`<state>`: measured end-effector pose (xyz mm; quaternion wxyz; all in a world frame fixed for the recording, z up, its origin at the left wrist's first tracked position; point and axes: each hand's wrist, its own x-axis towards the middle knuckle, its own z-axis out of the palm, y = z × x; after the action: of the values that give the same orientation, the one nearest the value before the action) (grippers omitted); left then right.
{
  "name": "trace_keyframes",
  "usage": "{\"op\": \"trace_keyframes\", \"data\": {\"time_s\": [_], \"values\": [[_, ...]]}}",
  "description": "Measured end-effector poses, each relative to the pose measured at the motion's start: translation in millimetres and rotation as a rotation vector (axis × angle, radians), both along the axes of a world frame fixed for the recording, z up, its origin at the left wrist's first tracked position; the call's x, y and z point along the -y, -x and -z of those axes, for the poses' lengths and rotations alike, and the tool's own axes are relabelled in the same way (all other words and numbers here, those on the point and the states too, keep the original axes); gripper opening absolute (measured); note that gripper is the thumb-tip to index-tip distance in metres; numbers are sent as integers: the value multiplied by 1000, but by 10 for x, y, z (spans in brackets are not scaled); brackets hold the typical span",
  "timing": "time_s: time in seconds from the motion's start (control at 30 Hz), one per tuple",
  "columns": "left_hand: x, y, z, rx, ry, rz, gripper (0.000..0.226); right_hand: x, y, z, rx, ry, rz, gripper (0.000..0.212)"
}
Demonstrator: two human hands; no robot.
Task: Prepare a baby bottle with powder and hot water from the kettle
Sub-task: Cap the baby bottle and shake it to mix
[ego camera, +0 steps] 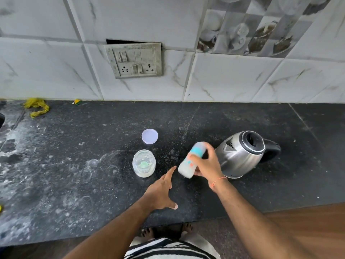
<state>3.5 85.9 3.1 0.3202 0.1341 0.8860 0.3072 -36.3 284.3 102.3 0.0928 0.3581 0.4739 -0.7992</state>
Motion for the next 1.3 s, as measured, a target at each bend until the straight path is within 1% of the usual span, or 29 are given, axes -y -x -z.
{"op": "trace_keyframes", "data": {"time_s": [0.07, 0.13, 0.17, 0.27, 0.3, 0.33, 0.37, 0.4, 0.5, 0.53, 0.6, 0.63, 0.67, 0.7, 0.73, 0.77, 0.83, 0.87, 0.9, 0.97, 1.0, 1.03, 1.07, 1.1, 1.13, 1.2, 1.23, 1.27, 1.3], "values": [[9, -7, -3, 9, 2, 4, 158, 16, 0, -22, 64, 52, -49, 69], [3, -2, -5, 5, 12, 8, 158, 27, -26, -8, -59, -158, -59, 68], [-8, 1, -7, 6, 11, 5, 158, 13, -31, -1, -83, -190, -52, 67], [-8, -8, 17, 9, 3, 5, 157, 12, 8, -83, 71, -6, -95, 69], [7, -8, 18, 7, 4, 8, 157, 17, 5, -118, 72, -10, -143, 69], [10, -5, 12, 2, 4, 12, 157, 14, 8, -114, 12, -104, -157, 69], [1, -4, 5, -3, 3, 15, 157, -8, 4, -73, -73, -216, -115, 69], [-10, -8, -1, -7, 2, 14, 157, -29, 2, -44, -94, -236, -70, 71], [12, -16, 3, 2, 0, 7, 156, 6, 48, -78, 27, 4, -95, 73], [21, -13, -4, 5, 3, 12, 156, 3, 39, -78, 41, -19, -125, 70], [-3, -2, -35, 2, 3, 22, 157, -20, 16, -64, -97, -237, -93, 67], [-17, -10, -35, 5, -1, 18, 156, -44, 6, -46, -119, -262, -67, 68], [-18, -22, -28, 6, -3, 8, 155, -51, 30, -49, -95, -214, -70, 71], [-10, -32, -18, 5, -3, -2, 154, -46, 73, -46, -57, -102, -84, 72], [4, -33, -16, 4, 1, -5, 154, -31, 73, -52, -14, -34, -101, 73], [14, -28, -23, 6, 4, 1, 155, -32, 55, -79, 0, -58, -137, 73], [-15, -16, -32, 5, 5, 15, 156, -42, 39, -71, -130, -305, -107, 70], [-24, -16, -28, 7, 4, 12, 156, -49, 36, -60, -147, -325, -76, 69], [-24, -18, -21, 10, 2, 1, 155, -35, 57, -80, -125, -267, -85, 69], [-6, -28, 7, 12, 8, -7, 154, 9, 98, -83, -4, -37, -117, 70], [1, -28, 18, 13, 12, -4, 154, 16, 86, -103, 24, -28, -152, 71], [3, -25, 21, 14, 16, 0, 154, 24, 77, -110, -9, -100, -162, 70], [-12, -18, 14, 12, 18, 3, 155, 13, 65, -91, -103, -225, -119, 69], [-29, -9, 10, 13, 14, 2, 155, -10, 49, -65, -151, -299, -100, 69], [-29, -10, 20, 20, 9, -6, 155, -17, 68, -60, -130, -252, -82, 70], [-12, -15, 46, 21, 5, -16, 154, -1, 129, -89, -32, -36, -108, 73], [-4, -20, 48, 18, 7, -12, 154, 3, 108, -106, 21, -15, -150, 73], [2, -21, 37, 12, 8, -7, 154, 1, 116, -112, 11, -46, -175, 73], [-5, -16, 23, 7, 8, -2, 154, -11, 114, -104, -58, -145, -147, 71]]}}
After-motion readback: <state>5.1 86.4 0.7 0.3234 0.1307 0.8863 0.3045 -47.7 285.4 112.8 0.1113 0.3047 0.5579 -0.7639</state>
